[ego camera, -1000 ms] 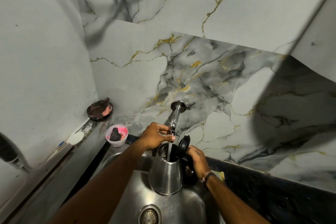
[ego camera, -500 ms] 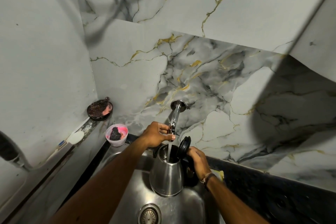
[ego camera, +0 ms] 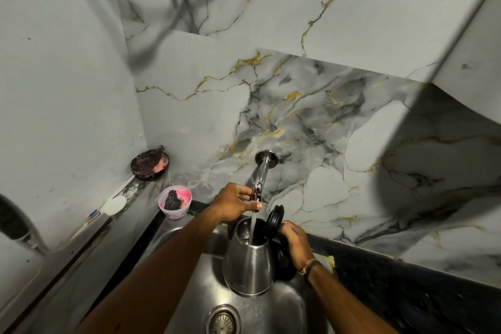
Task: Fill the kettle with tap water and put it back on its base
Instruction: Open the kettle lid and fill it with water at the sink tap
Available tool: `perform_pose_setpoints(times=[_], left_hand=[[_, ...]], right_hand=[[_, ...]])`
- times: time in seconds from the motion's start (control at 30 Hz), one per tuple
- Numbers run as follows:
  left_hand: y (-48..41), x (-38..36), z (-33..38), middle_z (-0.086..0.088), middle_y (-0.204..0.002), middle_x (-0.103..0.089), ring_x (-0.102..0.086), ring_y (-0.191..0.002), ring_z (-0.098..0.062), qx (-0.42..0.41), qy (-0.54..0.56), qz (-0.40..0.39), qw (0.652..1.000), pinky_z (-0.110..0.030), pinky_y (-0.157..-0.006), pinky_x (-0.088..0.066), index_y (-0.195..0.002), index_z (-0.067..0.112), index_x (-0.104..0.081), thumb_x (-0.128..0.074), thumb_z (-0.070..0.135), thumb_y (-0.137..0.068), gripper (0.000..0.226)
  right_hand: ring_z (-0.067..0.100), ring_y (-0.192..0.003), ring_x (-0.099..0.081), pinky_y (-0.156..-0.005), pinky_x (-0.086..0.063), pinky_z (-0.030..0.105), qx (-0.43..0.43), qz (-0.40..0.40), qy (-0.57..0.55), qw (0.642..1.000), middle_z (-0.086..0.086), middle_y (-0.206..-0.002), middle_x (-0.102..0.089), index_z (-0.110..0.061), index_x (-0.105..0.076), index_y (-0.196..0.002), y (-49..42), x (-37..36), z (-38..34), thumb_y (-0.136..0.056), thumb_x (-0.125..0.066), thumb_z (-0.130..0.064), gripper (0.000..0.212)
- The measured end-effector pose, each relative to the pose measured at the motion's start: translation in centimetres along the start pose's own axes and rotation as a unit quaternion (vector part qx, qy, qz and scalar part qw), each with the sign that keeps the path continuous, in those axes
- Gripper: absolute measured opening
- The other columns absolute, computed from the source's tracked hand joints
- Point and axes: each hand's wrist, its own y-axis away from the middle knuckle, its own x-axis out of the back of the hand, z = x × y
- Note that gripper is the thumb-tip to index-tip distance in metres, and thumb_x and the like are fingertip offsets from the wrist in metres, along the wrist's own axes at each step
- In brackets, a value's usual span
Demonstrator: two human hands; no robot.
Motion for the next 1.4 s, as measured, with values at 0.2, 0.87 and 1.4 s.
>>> perform_pose_setpoints(times=[0.2, 0.87, 1.4], left_hand=[[0.26, 0.06, 0.22, -0.015, -0.119, -0.088, -0.084, -0.116, -0.032, 0.005, -0.002, -0.003, 1.0, -0.055, -0.118, -0.061, -0.129, 0.004, -0.084, -0.098, 0.013, -0.088, 0.044], [0.73, 0.11, 0.88, -0.015, -0.122, -0.088, -0.084, -0.118, -0.031, 0.005, -0.02, -0.008, 1.0, -0.054, -0.119, -0.06, -0.129, 0.007, -0.084, -0.097, 0.017, -0.089, 0.043], [0.82, 0.13, 0.93, -0.017, -0.117, -0.089, -0.085, -0.114, -0.033, -0.002, -0.02, -0.011, 1.0, -0.055, -0.114, -0.063, -0.121, 0.007, -0.086, -0.096, 0.014, -0.09, 0.034]], right_hand=[[0.047, -0.11, -0.068, -0.103, -0.054, 0.058, -0.003, 0.009, 0.011, 1.0, 0.03, -0.111, -0.074, 0.01, -0.072, -0.103, -0.02, 0.05, 0.23, -0.083, -0.061, -0.042, 0.056], [0.042, -0.104, -0.07, -0.098, -0.055, 0.051, 0.006, 0.003, 0.006, 1.0, 0.027, -0.107, -0.077, 0.01, -0.073, -0.102, 0.21, -0.2, 0.05, -0.082, -0.059, -0.04, 0.056], [0.015, -0.082, -0.069, -0.085, -0.054, 0.04, 0.006, -0.002, 0.009, 1.0, 0.003, -0.081, -0.077, -0.009, -0.076, -0.076, 0.02, -0.36, 0.65, -0.079, -0.064, -0.037, 0.03]])
